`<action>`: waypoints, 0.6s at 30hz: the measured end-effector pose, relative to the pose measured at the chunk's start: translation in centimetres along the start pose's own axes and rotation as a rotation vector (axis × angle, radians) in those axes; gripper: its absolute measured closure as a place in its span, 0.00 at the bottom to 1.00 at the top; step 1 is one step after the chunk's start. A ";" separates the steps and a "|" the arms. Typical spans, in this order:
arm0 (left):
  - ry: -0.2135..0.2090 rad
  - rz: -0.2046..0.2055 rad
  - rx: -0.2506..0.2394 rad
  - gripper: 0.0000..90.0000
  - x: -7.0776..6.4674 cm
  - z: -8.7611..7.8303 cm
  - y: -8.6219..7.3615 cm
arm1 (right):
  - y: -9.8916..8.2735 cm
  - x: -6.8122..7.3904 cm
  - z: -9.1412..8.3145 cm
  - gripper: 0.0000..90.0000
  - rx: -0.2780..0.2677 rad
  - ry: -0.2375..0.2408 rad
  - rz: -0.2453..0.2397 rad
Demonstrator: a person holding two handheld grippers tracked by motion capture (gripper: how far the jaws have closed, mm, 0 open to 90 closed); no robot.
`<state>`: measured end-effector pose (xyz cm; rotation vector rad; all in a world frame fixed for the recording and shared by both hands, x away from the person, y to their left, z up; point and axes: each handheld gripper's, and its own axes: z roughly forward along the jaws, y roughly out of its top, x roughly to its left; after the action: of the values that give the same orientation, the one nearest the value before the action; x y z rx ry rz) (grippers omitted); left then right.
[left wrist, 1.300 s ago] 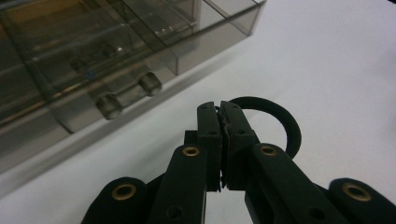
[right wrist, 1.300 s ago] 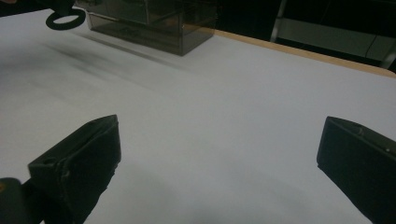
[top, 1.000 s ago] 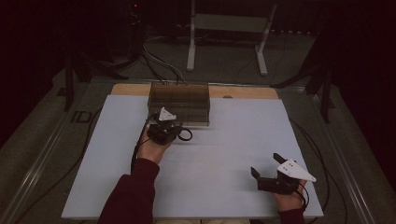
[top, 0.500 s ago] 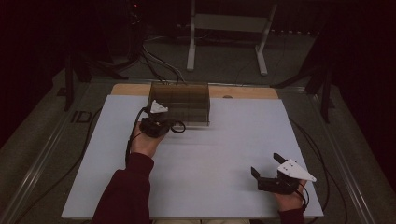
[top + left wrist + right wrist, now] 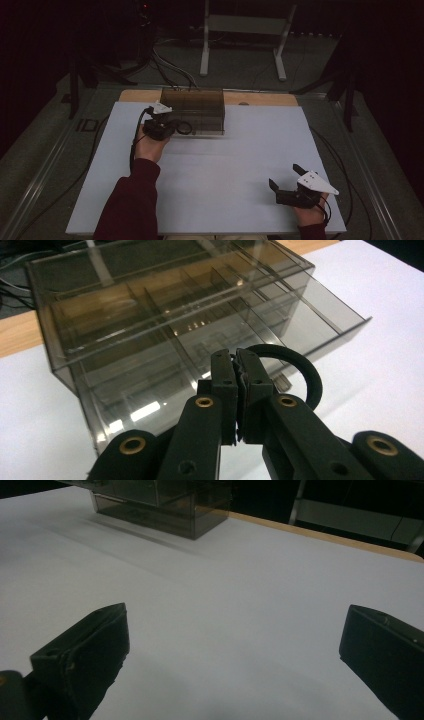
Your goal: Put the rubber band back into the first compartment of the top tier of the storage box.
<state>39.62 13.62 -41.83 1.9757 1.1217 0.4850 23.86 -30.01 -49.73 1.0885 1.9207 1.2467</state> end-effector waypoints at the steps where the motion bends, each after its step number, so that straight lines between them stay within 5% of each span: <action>1: 0.003 -0.002 -0.003 0.99 0.1 0.0 0.1 | 0.0 0.0 0.0 0.00 0.000 0.000 0.000; 18: 0.084 -0.051 -0.007 0.99 2.3 0.5 0.1 | 0.0 -0.1 0.0 0.00 -0.002 -0.001 -0.001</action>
<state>41.29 15.30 -42.17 1.9315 1.2182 0.5482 23.88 -30.06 -49.72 1.0863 1.9189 1.2475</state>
